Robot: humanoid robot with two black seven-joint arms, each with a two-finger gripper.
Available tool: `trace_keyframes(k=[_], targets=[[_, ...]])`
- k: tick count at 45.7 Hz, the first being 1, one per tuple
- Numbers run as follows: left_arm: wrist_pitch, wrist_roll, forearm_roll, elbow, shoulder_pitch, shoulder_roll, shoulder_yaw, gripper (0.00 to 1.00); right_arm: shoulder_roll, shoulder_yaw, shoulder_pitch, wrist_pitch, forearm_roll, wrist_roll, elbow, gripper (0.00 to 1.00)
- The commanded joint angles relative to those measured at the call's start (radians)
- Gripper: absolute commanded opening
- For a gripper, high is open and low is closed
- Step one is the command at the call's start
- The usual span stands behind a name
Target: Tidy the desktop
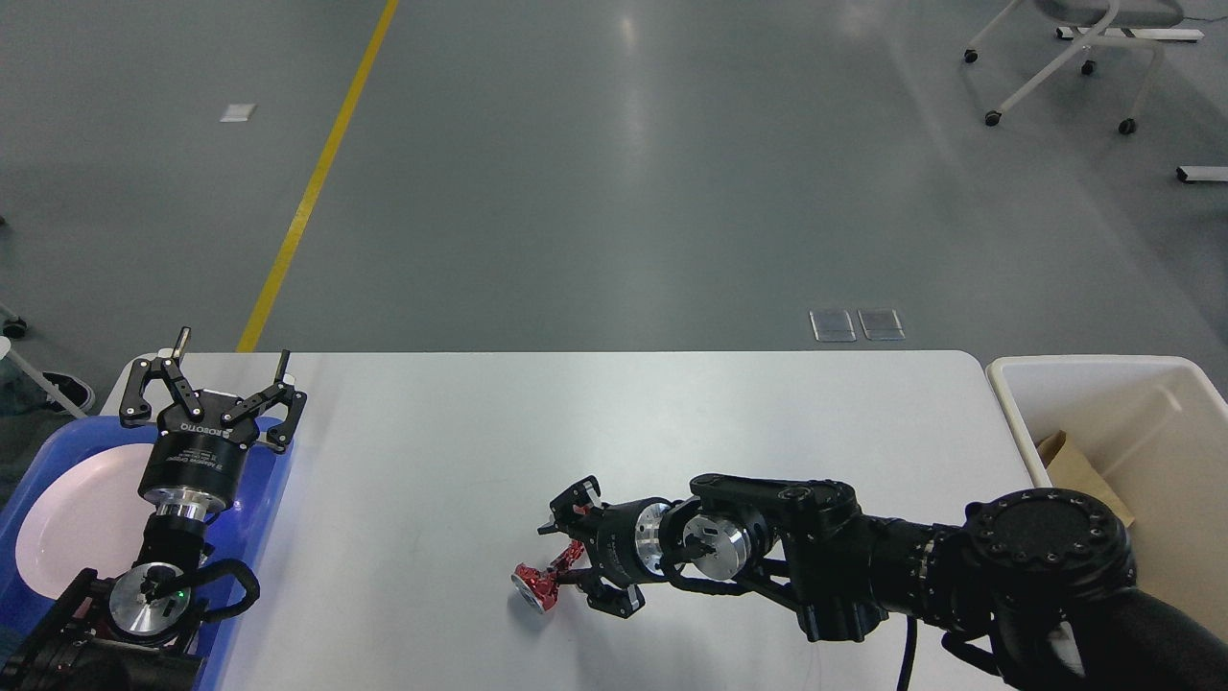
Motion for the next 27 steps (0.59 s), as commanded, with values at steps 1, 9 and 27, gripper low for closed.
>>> trace_keyframes(k=[1,9,27], targets=[[0.0,0.0,0.0,0.0,0.0,0.0,0.0,0.96,0.0,0.0,-0.004,0.0,-0.021,0.0,0.008,0.58],[0.0,0.0,0.0,0.0,0.0,0.0,0.0,0.96,0.0,0.0,-0.017,-0.006,-0.061,0.0,0.014,0.58],[0.0,0.0,0.0,0.0,0.0,0.0,0.0,0.96,0.0,0.0,-0.021,-0.005,-0.063,0.002,0.021,0.36]])
